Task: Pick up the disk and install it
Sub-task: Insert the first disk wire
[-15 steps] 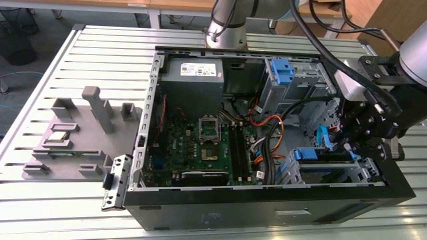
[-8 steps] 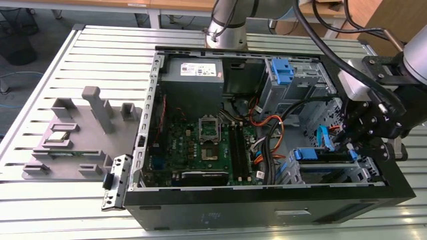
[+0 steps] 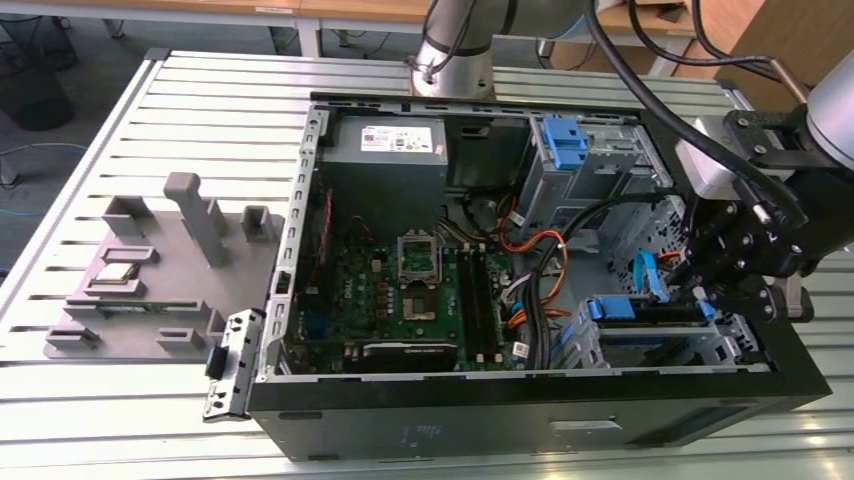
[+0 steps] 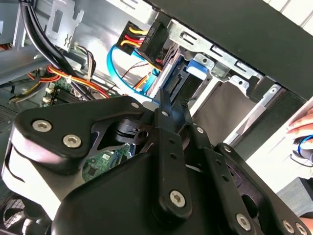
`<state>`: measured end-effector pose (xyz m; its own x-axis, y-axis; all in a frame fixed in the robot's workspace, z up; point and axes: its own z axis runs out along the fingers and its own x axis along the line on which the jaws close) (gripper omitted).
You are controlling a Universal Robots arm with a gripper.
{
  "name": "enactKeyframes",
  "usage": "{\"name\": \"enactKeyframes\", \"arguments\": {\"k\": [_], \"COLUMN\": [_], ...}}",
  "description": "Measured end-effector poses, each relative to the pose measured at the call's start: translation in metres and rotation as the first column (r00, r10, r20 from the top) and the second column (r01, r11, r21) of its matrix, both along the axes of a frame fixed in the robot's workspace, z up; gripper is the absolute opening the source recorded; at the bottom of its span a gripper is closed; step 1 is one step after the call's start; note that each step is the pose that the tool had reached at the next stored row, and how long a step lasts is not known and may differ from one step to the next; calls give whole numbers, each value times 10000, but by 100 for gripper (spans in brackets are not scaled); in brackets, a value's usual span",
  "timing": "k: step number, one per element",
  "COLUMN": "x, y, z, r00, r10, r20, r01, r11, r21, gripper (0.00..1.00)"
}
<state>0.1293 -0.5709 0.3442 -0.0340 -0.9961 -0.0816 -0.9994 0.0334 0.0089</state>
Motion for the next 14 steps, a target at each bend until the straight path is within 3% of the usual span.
{"name": "enactKeyframes", "arguments": {"k": [6,11,14], "x": [-1,-1,-1], "y": [-1,0,0], "z": [3,62,63], "r00": [10000,10000,10000], "r10": [-2,-2,-2], "r20": [-34,-35,-35], "r01": [2,2,2], "r11": [10000,10000,10000], "r21": [-4,-5,0], "gripper": [24,24,24]}}
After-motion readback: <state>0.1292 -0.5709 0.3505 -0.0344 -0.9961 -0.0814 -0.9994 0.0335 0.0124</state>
